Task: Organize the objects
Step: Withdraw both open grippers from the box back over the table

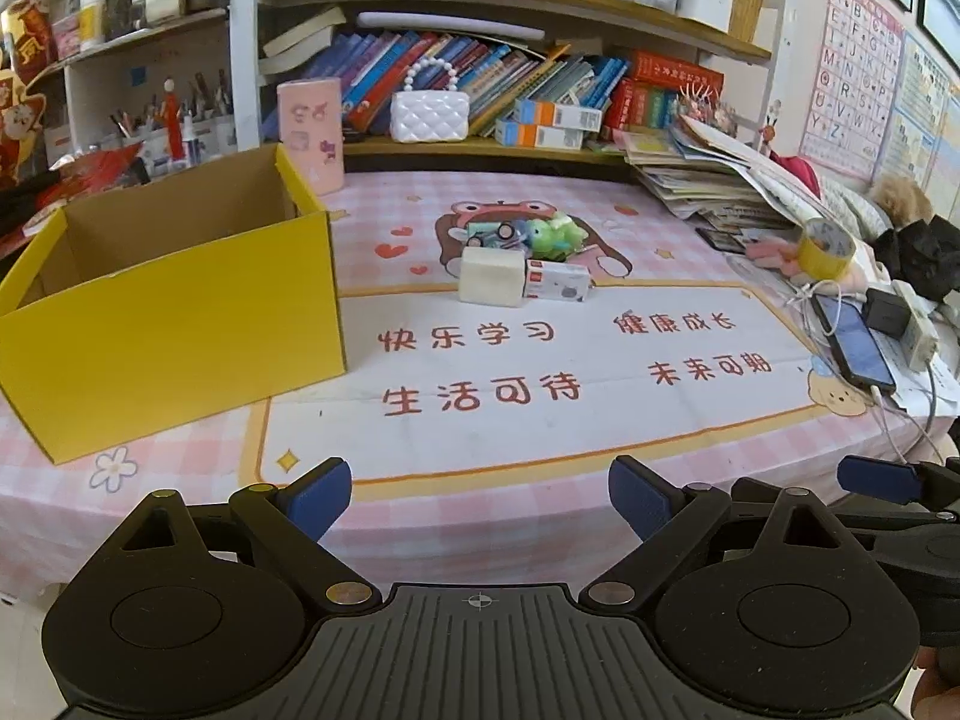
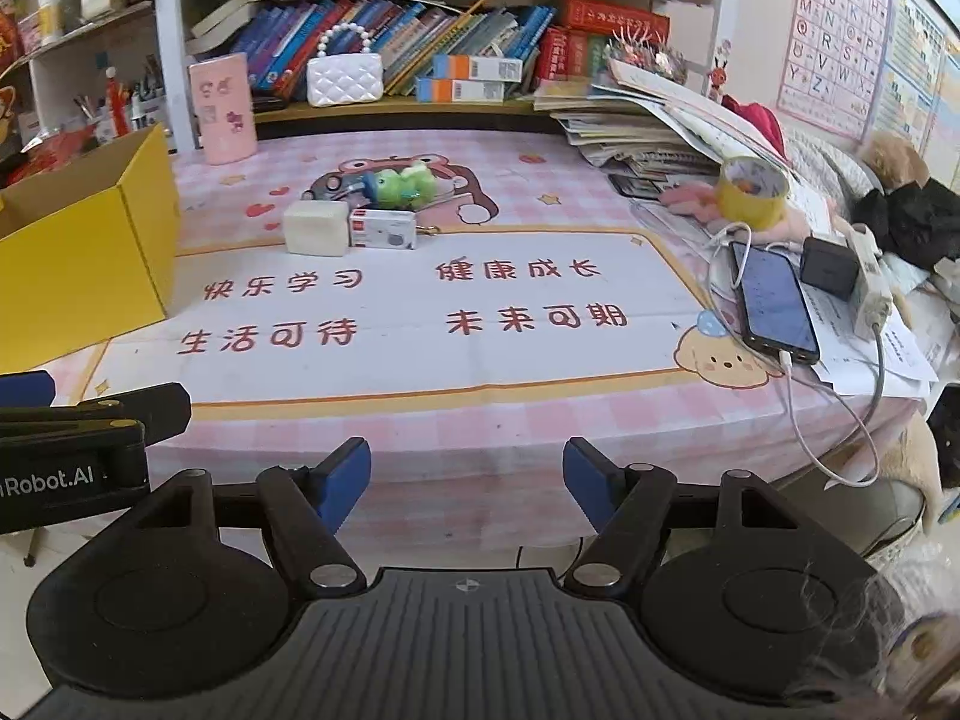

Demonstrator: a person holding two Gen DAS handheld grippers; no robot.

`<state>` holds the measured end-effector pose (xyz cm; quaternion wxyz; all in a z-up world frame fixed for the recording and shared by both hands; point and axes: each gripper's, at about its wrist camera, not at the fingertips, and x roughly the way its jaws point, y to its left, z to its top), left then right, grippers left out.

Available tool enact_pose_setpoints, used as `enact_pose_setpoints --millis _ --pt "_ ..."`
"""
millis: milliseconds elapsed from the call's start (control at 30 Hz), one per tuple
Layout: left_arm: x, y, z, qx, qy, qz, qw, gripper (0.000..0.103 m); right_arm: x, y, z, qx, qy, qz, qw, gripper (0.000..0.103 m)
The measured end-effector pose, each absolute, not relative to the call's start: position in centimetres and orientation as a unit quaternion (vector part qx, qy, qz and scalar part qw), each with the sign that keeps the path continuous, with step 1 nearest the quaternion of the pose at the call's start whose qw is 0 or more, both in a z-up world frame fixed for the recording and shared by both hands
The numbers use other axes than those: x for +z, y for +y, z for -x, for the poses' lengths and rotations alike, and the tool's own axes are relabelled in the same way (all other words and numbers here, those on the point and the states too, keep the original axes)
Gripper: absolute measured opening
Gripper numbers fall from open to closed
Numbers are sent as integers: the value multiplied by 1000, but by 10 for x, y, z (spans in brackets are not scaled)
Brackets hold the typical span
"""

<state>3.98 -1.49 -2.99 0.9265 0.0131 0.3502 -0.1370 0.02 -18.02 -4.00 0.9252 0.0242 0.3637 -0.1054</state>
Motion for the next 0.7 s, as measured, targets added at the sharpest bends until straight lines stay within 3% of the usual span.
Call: enact_pose_setpoints --millis 700 --pt "-30 -52 -111 -102 365 1 925 95 -44 -225 -80 -56 377 -24 924 70"
